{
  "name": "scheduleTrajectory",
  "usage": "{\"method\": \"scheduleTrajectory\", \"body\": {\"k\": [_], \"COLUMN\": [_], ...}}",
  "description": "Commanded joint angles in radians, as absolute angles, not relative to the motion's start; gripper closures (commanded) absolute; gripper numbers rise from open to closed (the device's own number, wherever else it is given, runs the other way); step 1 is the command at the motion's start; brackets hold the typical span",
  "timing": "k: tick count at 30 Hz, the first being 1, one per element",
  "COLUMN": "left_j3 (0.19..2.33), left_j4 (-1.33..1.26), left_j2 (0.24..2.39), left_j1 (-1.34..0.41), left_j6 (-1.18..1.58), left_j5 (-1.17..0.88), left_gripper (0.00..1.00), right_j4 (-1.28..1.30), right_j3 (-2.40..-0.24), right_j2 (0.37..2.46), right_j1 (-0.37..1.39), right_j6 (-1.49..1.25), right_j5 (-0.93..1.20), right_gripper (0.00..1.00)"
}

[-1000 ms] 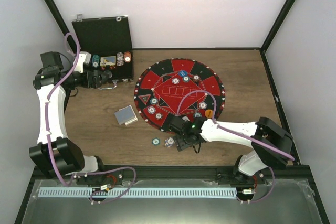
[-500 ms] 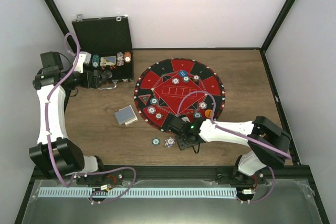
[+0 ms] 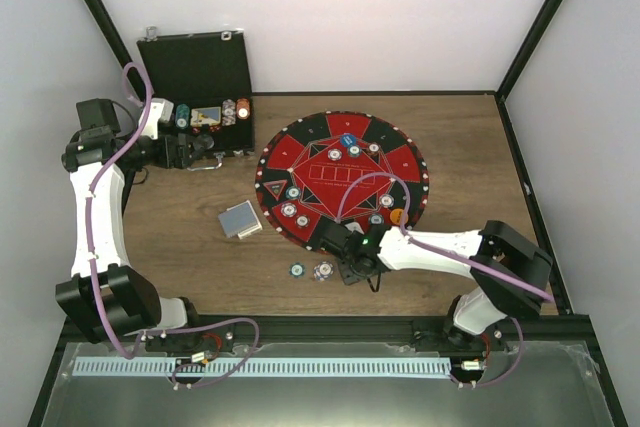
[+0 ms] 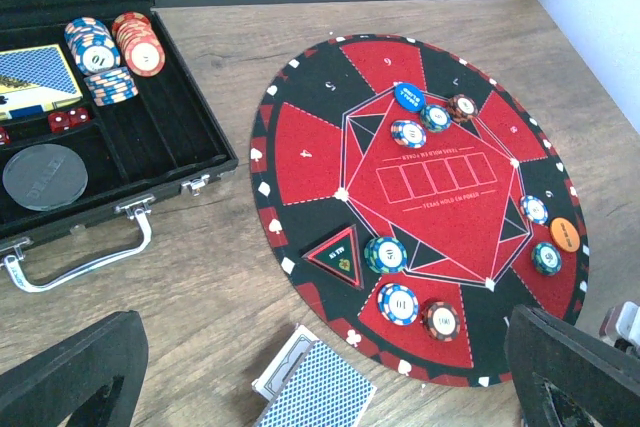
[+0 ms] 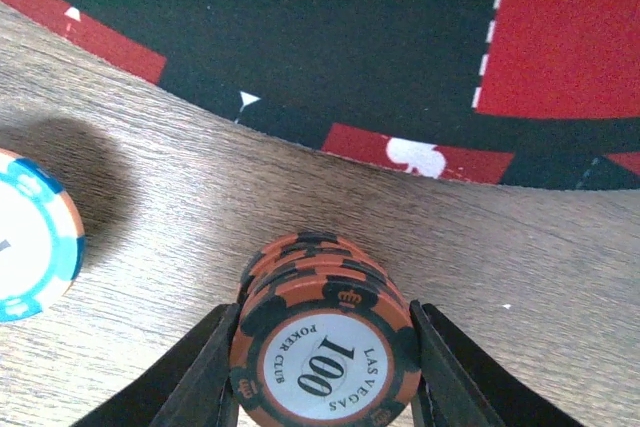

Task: Distribute texas hold em gaming equipment

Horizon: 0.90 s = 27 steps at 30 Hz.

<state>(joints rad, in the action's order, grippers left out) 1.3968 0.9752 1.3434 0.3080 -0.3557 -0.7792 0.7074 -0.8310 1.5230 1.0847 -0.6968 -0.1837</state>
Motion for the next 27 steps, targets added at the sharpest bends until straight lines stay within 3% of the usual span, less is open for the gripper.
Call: {"method": "scheduleTrajectory", "body": {"k": [1, 11, 27], "left_j3": [1.408, 1.401, 1.302], "left_j4": [0.990, 0.997, 1.040], "left_j2": [1.322, 1.325, 1.319], "left_j1": [0.312, 0.311, 0.302], "left_j6": [-0.368, -0.393, -0.603], "left_j5": [-0.785, -0.757, -0.696], "left_gripper": [0.00, 0.00, 0.00], "right_j4": [0.752, 0.810, 0.597], "right_j3": [-0.892, -0.982, -0.855], "right_j2": [1.478, 1.403, 1.511], "right_j1": [1.092, 0.994, 0.751], "right_j6": [-0.709, -0.644, -0.515], "right_j5": [-0.235, -0.252, -0.190], "right_gripper": [0.66, 0.69, 0.72]}}
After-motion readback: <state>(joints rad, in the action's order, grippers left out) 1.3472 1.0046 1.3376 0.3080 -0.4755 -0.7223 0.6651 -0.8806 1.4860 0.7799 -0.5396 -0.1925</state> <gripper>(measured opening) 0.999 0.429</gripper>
